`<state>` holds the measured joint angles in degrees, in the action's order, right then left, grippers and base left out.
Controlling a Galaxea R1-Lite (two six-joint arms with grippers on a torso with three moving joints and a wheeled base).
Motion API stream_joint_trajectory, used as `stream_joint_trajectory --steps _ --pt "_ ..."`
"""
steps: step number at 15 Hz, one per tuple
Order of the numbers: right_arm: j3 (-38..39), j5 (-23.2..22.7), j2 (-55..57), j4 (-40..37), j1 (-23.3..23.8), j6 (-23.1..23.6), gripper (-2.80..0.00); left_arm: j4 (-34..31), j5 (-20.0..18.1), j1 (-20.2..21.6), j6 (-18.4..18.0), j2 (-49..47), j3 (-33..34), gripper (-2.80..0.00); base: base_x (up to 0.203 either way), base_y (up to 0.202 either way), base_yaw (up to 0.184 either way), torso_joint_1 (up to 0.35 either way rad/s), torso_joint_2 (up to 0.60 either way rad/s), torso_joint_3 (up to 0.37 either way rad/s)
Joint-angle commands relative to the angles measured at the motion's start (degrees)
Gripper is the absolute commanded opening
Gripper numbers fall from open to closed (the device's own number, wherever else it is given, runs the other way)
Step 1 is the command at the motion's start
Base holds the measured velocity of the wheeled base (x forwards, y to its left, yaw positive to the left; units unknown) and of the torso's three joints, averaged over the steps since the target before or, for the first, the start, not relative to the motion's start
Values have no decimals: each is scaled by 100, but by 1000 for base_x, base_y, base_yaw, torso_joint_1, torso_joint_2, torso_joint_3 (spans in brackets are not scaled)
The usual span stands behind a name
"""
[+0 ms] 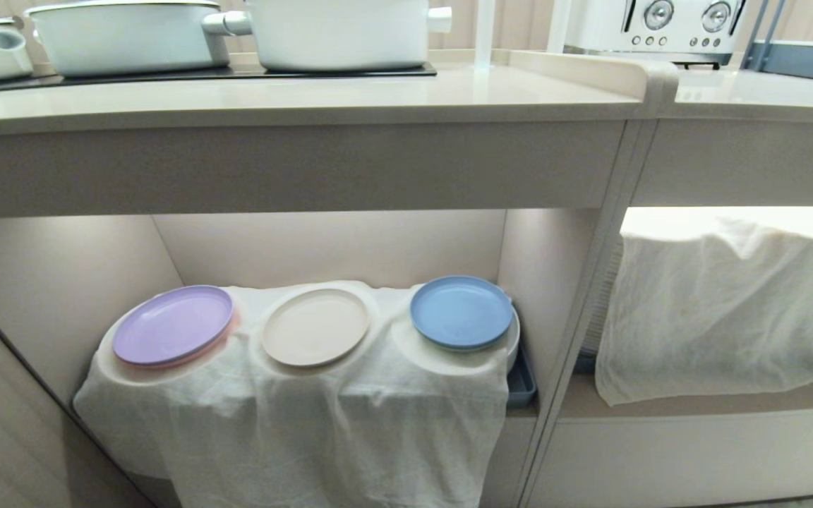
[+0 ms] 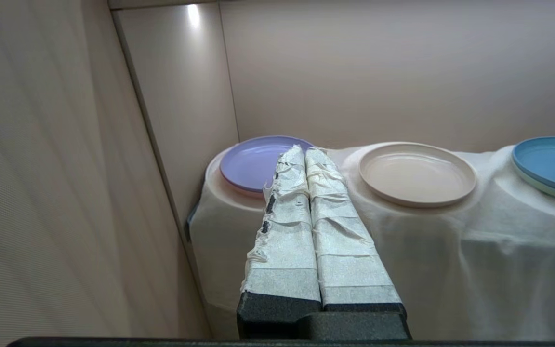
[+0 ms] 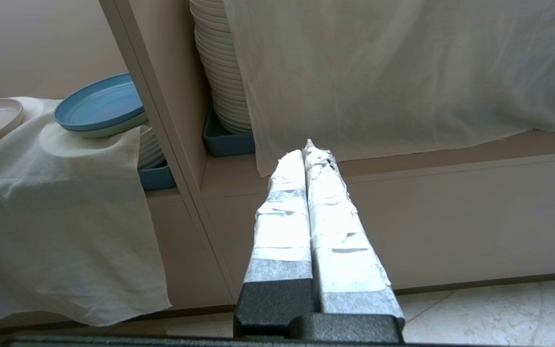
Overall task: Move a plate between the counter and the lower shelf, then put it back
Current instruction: Pick up the plate in the cupboard
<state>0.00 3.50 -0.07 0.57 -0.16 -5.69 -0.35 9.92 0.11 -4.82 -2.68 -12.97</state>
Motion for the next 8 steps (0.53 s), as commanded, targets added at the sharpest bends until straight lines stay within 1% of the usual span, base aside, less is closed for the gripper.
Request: stream_joint_trajectory --steps 1,3,6,7,8 --pt "0 2 7 4 -2 -2 -280 33 5 -2 -7 268 168 -280 0 0 0 0 0 0" --pt "0 2 7 -4 -2 -2 -280 190 -80 -2 8 268 500 -280 0 0 0 0 0 0" --pt "0 2 7 4 -2 -2 -280 872 -504 -2 -3 267 1204 -280 0 0 0 0 0 0" --pt "0 2 7 -5 -2 -2 -280 978 -636 -2 28 265 1297 -280 0 0 0 0 0 0" --pt "0 2 7 4 -2 -2 -280 757 -666 -2 67 268 1297 -280 0 0 0 0 0 0"
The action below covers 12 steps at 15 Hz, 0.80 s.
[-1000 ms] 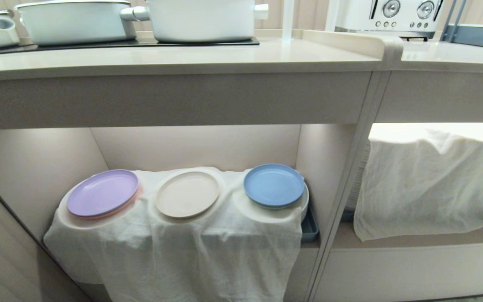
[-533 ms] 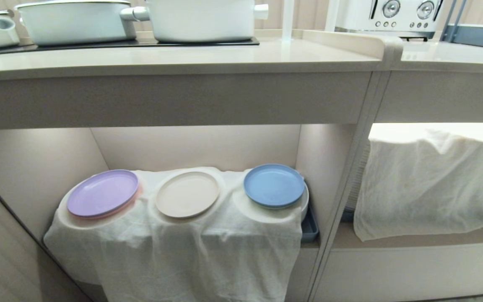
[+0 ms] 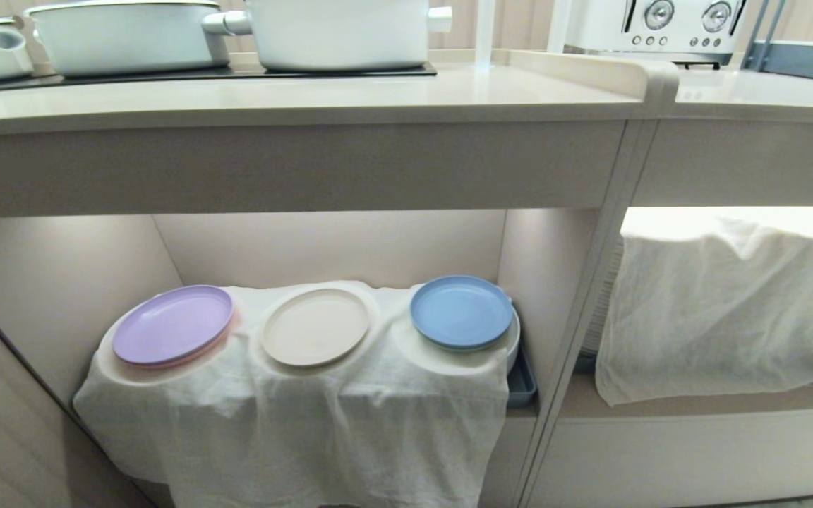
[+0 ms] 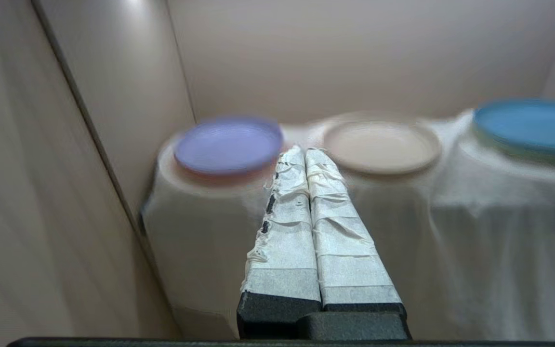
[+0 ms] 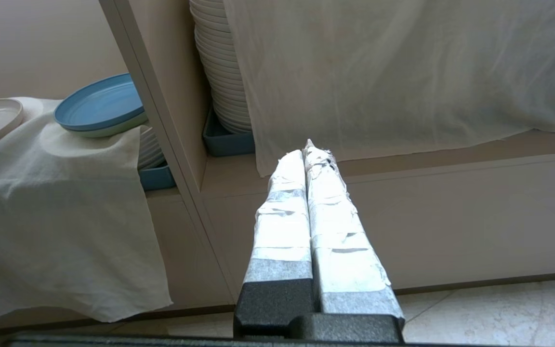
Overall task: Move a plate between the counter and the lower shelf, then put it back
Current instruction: Pick up the plate in the cupboard
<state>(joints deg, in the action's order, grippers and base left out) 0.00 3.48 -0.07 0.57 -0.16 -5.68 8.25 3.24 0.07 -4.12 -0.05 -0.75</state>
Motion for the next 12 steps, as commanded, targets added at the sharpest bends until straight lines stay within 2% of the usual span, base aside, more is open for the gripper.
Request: stream_joint_trajectory --steps 1,3,12 --pt "0 3 7 3 -2 -3 -280 -340 -102 1 163 5 75 -280 0 0 0 0 0 0" --pt "0 3 7 4 -2 -3 -280 -828 -306 1 267 5 75 -280 0 0 0 0 0 0" --pt "0 3 7 1 -2 -3 -280 -869 -324 1 342 5 75 -280 0 0 0 0 0 0"
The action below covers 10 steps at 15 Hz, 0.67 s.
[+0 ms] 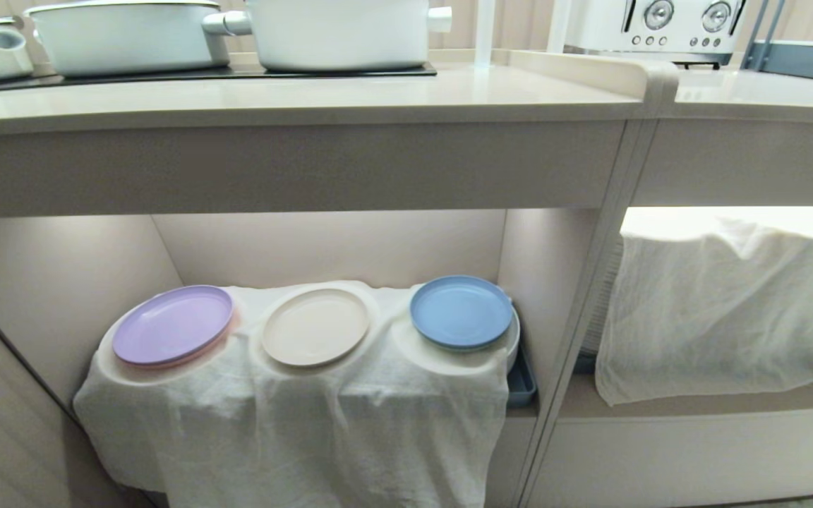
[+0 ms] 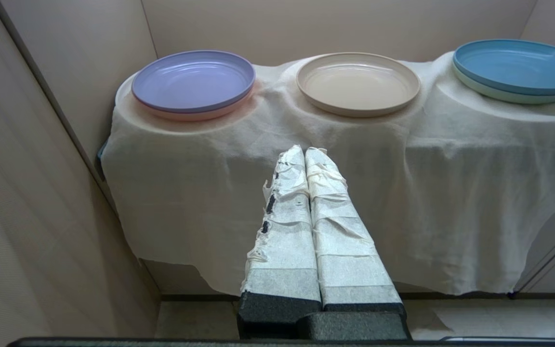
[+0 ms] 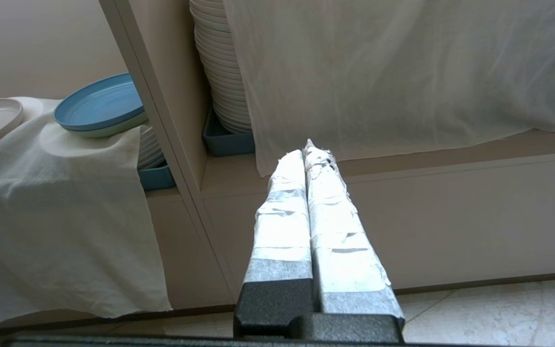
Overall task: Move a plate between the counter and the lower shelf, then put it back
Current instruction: Pick up the plate in the cupboard
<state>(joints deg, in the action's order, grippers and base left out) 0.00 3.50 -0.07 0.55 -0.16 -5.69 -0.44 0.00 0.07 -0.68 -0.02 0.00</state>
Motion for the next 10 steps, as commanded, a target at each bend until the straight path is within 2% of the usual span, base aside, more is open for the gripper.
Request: stream_joint_trajectory --steps 1,10 --pt "0 2 7 3 -9 -2 -280 0 2 1 -2 0 0 -280 0 0 0 0 0 0" --pt "0 2 7 -2 -2 -2 -280 0 0 1 -28 2 0 -280 0 0 0 0 0 0"
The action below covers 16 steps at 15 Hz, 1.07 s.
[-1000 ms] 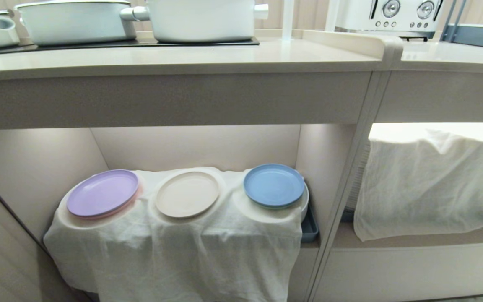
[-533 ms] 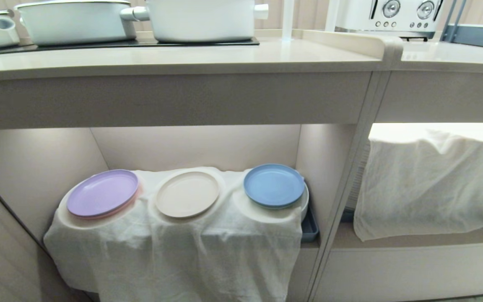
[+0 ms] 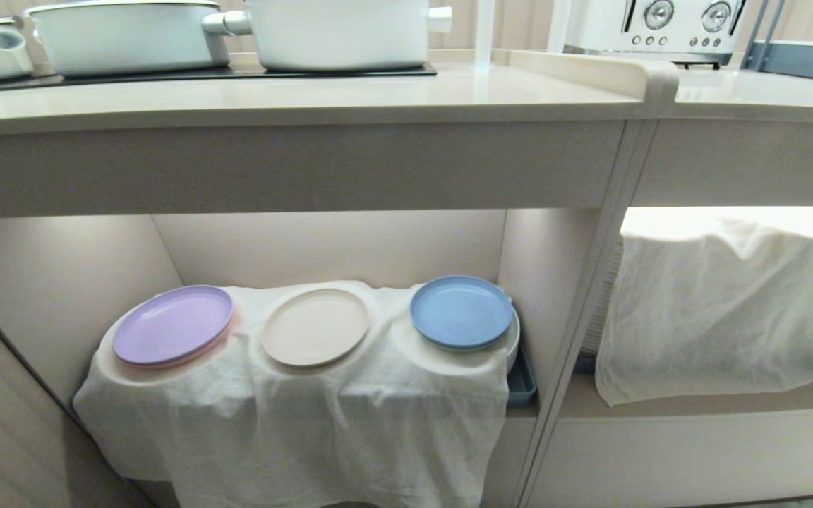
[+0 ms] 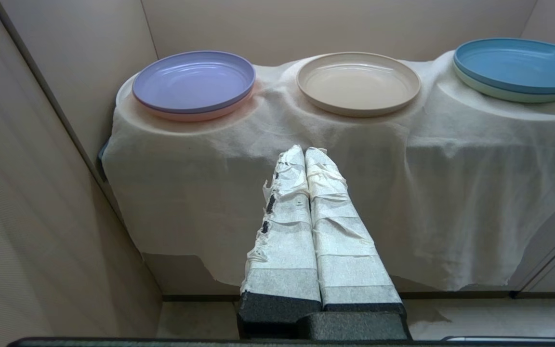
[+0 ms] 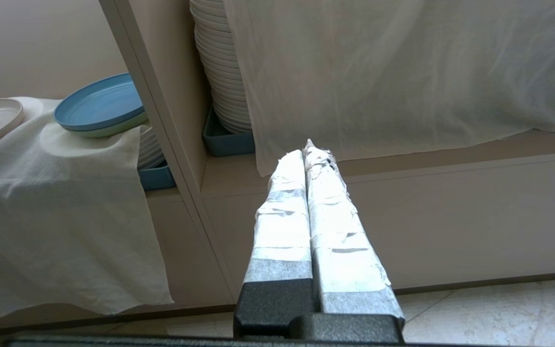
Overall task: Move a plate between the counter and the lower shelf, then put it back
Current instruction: Pick up the plate in the cupboard
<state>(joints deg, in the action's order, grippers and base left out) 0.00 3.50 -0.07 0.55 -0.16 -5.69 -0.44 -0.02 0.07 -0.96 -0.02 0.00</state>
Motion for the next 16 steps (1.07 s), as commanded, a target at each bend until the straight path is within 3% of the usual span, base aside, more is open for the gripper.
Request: stream_joint_trajectory --steps 1,16 --pt "0 2 7 -2 -2 -2 -280 0 2 1 0 2 0 -280 0 0 0 0 0 0" --pt "0 2 7 6 -8 -2 -280 1 2 1 35 2 0 -280 0 0 0 0 0 0"
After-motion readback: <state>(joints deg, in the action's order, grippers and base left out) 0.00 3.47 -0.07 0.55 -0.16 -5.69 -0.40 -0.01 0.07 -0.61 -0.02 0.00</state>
